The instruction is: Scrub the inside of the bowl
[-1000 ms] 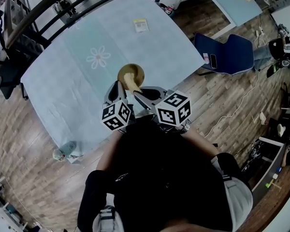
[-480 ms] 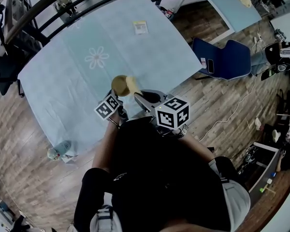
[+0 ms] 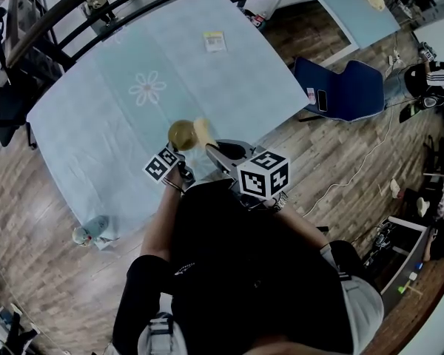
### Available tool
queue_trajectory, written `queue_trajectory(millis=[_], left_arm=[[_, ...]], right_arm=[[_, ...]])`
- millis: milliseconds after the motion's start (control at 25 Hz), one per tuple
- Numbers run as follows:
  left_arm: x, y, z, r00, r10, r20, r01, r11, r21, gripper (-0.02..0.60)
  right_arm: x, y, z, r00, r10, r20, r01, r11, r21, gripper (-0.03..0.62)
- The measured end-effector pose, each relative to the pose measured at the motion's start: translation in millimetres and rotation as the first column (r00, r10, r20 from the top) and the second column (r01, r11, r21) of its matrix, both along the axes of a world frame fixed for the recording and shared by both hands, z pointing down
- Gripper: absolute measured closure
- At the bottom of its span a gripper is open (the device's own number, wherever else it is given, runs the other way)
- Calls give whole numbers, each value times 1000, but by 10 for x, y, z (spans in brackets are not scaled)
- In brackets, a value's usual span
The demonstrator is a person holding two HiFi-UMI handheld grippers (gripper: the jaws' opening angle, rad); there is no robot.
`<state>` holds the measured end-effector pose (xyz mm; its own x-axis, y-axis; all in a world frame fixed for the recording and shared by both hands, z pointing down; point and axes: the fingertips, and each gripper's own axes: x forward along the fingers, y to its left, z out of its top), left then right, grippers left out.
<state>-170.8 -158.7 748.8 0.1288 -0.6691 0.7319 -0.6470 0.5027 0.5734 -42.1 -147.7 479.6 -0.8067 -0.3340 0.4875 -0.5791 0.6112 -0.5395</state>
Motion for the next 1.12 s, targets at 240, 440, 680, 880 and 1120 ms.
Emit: queue_trajectory(millis=[240,440,680,880,1120], left_arm=[[26,-7,-42,1000,15,-21,-14,999,38,561],[6,42,-97,999,21,-31,-19,998,58,531],[-152,192,-436,999,-39,22,36,992,122,558],[-94,148,-1193,989,16,144,-61,947,316,568],[362,2,-2191,919,129,372,-318,800,508,568]], right_arm=[[31,21,30,1000,10,3,-10,1000,-14,551],[41,48,48,1000,12,3,-12,1000,-17,551],[79,56,19,1000,19,-1,-19,1000,4,551],[162,67,0,999,39,-8,-39,999,18,551],[216,81,-81,998,55,-2,-55,996,73,551]])
